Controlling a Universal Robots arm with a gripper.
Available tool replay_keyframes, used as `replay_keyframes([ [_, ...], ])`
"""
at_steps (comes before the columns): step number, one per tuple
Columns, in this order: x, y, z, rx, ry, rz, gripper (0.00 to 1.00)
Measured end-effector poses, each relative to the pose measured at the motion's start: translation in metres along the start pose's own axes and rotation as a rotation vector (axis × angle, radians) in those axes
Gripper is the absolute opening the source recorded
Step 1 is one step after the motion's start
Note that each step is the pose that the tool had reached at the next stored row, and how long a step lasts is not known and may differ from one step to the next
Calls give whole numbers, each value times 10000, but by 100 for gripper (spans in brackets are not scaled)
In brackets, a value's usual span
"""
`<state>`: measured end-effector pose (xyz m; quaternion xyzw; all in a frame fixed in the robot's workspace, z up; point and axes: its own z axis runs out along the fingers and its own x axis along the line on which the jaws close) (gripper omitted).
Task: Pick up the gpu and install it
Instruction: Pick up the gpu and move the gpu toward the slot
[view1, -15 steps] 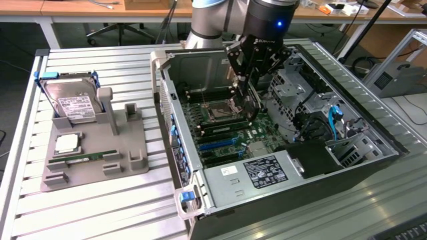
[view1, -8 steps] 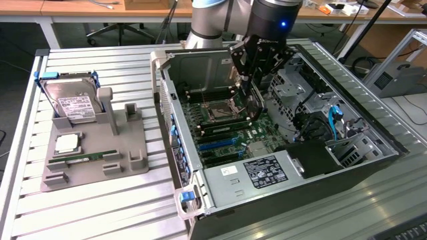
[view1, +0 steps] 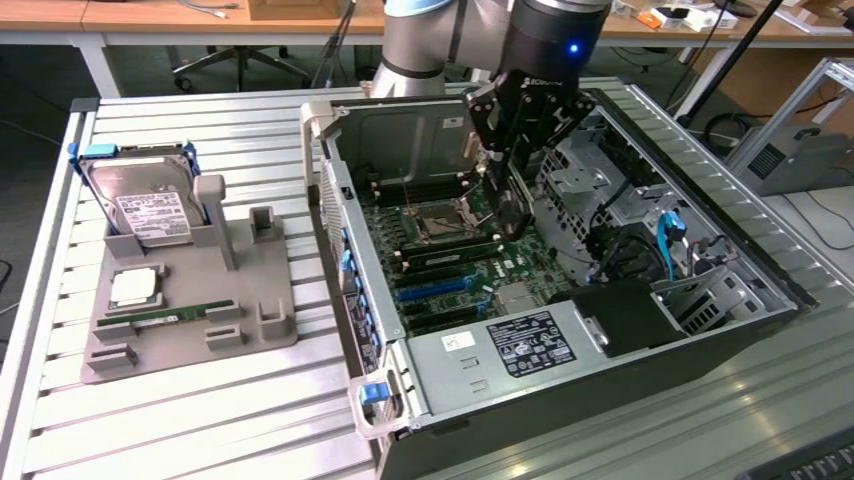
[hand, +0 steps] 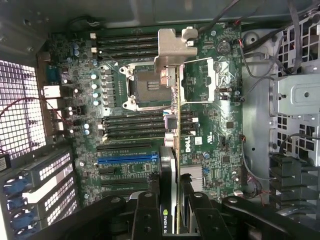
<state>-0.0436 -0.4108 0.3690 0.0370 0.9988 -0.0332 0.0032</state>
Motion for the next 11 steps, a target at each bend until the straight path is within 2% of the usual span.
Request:
replay_keyframes([
  [7,-87,7,6,1,0,0,27],
  [11,-99,8,7,1,0,0,27],
])
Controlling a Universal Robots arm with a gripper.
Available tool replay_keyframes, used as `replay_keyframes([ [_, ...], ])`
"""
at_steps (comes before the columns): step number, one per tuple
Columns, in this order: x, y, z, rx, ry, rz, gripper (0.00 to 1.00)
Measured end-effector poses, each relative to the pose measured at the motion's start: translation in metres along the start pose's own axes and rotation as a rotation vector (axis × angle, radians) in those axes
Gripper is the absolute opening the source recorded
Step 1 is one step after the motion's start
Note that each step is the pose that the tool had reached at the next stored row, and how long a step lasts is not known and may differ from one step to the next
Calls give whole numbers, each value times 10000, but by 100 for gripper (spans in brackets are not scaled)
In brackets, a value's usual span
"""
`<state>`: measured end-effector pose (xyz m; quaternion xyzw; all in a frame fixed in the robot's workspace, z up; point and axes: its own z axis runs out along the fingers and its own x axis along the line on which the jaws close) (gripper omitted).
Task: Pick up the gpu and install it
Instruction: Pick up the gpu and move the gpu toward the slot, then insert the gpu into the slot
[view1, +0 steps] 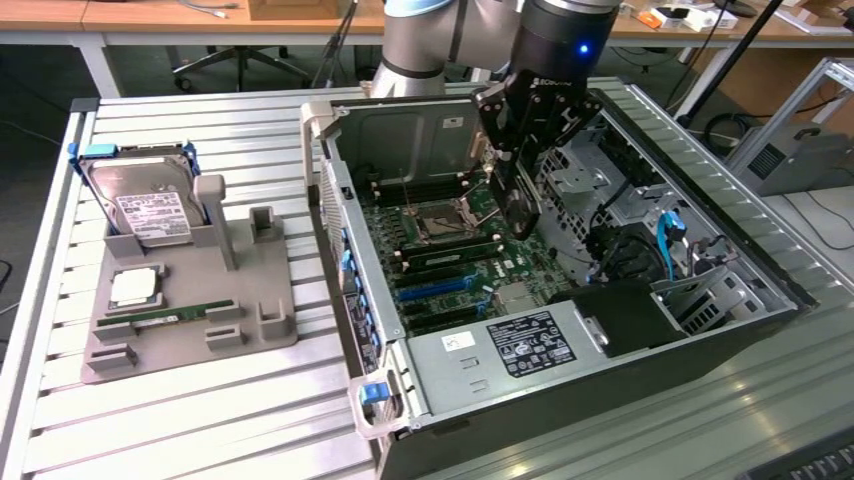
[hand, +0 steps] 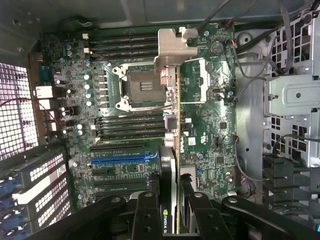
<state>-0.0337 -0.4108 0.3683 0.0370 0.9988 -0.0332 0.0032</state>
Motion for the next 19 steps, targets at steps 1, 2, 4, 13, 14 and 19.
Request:
replay_keyframes([
  [1,0,0,0,0,0,0,27],
  [2,0,0,0,0,0,0,27],
  [4,0,0,0,0,0,0,27],
  [13,0,0,0,-1,-6,-100,27],
  [14,0,0,0,-2,-9,-133,27],
  [19,0,0,0,-4,-23,-352,27],
])
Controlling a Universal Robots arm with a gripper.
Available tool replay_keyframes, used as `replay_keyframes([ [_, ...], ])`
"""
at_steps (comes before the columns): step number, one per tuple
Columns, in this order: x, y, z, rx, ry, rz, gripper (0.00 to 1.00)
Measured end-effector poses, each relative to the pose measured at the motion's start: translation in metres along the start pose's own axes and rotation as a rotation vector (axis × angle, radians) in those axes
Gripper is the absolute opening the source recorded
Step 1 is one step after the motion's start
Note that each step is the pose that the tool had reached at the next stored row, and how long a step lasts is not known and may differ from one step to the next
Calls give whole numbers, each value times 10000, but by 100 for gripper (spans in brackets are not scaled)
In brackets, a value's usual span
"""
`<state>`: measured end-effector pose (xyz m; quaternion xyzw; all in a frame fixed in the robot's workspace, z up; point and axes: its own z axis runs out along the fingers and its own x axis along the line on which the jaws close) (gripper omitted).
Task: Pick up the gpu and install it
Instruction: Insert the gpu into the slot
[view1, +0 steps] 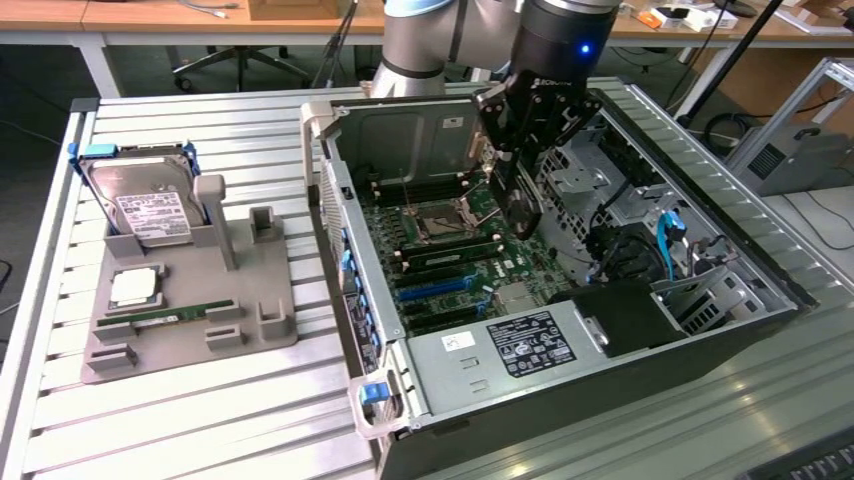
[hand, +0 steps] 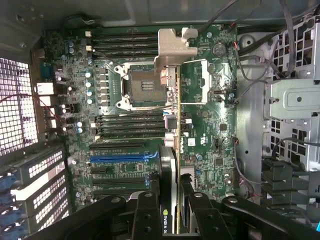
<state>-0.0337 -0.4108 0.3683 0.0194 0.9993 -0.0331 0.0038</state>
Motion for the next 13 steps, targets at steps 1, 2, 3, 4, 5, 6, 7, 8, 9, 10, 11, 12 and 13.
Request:
replay_keyframes([
  [1,0,0,0,0,-2,-41,27],
  [2,0,0,0,0,-6,-87,27],
  [3,0,0,0,0,-9,-143,27],
  [4,0,0,-1,0,-13,-206,27],
  [5,0,0,-1,-1,-18,-278,27],
  [6,0,-1,0,-3,-24,-366,27],
  [7,0,-1,0,-4,-31,-463,27],
  [8,0,-1,0,-4,-35,-516,27],
  [9,0,-1,0,-4,-37,-552,27],
  [10,0,-1,0,-5,-40,-599,27],
  [11,0,-1,0,-5,-42,-639,27],
  [12,0,-1,0,-6,-47,-713,27],
  [13,0,-1,0,-7,-50,-764,27],
])
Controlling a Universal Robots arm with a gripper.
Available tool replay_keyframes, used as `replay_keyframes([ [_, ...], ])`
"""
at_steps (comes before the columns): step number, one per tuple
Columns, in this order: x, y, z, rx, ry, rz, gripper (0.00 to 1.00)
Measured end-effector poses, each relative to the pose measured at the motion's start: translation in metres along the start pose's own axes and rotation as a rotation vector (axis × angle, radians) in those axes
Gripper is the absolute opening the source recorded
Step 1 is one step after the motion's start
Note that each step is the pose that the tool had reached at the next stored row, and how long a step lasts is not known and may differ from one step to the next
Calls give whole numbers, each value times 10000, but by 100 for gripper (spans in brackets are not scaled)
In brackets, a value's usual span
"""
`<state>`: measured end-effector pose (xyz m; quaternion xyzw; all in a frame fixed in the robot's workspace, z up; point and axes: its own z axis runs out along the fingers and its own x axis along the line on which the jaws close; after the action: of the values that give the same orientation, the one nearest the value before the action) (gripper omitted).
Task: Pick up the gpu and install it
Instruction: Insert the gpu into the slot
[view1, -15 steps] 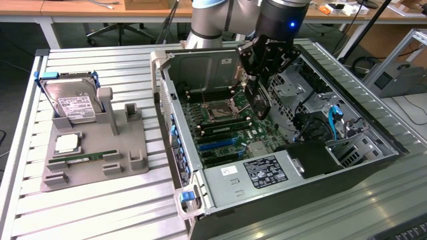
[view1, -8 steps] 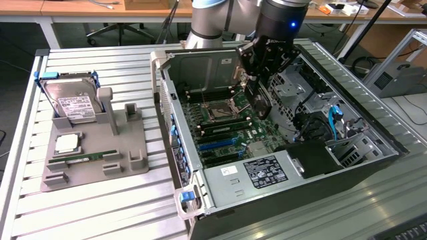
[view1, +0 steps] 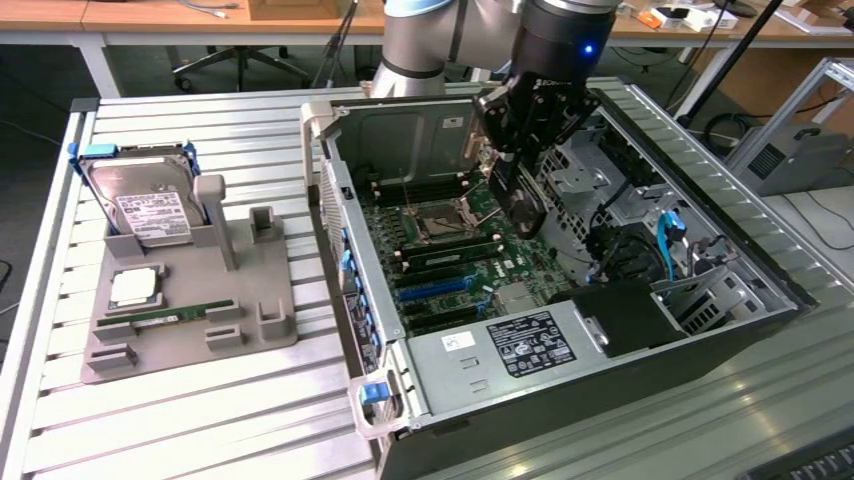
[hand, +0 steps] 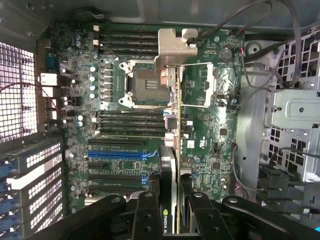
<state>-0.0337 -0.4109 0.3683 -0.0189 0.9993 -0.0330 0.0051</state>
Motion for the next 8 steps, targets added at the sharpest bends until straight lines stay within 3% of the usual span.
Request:
replay_keyframes([
  [8,0,0,0,-2,-17,-263,27],
])
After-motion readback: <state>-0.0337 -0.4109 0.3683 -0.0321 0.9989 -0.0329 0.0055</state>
